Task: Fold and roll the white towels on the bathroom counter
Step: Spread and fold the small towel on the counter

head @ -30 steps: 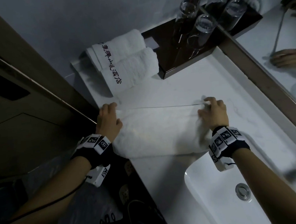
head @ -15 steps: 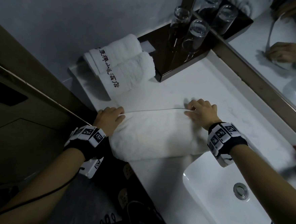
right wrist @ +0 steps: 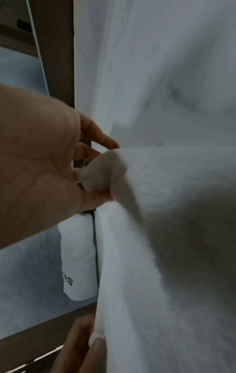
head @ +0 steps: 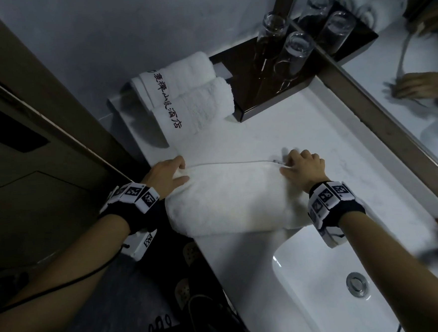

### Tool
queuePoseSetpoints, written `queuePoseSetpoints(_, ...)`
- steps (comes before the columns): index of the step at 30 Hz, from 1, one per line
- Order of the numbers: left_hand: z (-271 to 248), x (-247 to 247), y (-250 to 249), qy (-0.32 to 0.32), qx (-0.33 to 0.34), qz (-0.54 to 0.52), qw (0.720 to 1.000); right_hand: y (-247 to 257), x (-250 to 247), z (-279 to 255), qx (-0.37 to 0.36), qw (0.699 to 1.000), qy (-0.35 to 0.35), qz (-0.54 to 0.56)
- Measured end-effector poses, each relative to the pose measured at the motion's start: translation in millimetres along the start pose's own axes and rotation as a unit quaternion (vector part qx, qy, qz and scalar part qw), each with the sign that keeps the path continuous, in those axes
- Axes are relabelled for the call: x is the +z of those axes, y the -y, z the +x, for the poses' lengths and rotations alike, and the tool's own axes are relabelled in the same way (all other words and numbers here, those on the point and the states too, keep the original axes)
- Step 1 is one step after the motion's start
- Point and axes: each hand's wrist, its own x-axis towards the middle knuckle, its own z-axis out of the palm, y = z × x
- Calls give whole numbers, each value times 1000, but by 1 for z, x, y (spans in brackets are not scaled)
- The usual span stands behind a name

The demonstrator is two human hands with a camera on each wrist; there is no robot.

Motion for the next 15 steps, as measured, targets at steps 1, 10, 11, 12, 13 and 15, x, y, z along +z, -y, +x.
queuePoseSetpoints(1, 2, 0, -2, 1, 2, -11, 1000, 0, -3, 1, -4, 1000, 2, 12)
queuePoseSetpoints(10, -3, -10, 12, -3, 6, -44, 999, -6, -24, -22, -83, 973, 0, 213)
queuePoseSetpoints(11, -5, -12, 12, -4, 7, -60, 998, -6, -26, -24, -65, 970, 11, 232)
queuePoseSetpoints(12, -6, -15, 13, 0, 9, -71, 997, -7, -28, -24, -51, 970, 17, 238)
queuePoseSetpoints(13, -7, -18, 12, 5, 14, -73, 997, -9, -31, -24, -40, 971, 17, 233)
queuePoseSetpoints(15, -9, -27, 12, -4, 21, -76, 997, -12, -38, -24, -23, 977, 8, 211)
